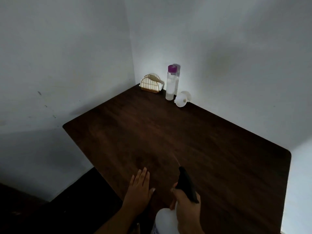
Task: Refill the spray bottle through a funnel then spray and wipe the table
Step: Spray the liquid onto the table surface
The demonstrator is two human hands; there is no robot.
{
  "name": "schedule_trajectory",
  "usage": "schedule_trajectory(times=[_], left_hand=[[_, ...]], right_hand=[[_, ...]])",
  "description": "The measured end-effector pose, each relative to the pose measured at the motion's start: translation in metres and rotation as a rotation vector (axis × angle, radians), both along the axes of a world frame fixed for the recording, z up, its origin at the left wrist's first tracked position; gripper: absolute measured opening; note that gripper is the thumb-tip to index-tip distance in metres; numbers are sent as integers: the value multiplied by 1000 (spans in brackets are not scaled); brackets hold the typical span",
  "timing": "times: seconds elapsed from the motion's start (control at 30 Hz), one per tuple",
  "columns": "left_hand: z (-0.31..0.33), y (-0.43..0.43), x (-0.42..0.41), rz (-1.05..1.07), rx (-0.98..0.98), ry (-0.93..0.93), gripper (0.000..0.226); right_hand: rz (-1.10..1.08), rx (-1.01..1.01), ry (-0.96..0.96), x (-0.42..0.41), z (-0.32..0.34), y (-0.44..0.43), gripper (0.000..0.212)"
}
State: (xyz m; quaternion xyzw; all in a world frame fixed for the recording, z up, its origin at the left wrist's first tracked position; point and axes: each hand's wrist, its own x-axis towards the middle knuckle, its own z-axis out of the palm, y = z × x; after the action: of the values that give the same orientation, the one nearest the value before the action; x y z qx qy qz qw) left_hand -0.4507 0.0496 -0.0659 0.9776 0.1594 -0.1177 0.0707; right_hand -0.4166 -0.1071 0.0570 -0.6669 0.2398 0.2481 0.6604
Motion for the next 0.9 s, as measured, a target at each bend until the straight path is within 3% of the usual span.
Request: schedule_trajectory(times=[0.13, 0.37, 0.5, 0.57, 0.7, 0.9], left_hand=[[-1, 2, 1, 27, 8, -17, 70], [-2, -2, 4, 5, -12, 42, 63], [3, -5, 2, -2, 42, -84, 77], [-1, -10, 3, 14, 10, -167, 72], [-1, -25, 7, -82, 14, -97, 65], [-2, -63, 17, -290, -24, -144, 58]], right_hand=[[-17, -43, 36, 3, -3, 7, 2], [8, 41, -5, -1, 8, -1, 25], [68, -46, 53, 3, 16, 3, 25], [108, -85, 65, 4, 20, 2, 22], [133, -60, -9, 0, 22, -14, 21], [140, -147, -40, -5, 17, -53, 23]])
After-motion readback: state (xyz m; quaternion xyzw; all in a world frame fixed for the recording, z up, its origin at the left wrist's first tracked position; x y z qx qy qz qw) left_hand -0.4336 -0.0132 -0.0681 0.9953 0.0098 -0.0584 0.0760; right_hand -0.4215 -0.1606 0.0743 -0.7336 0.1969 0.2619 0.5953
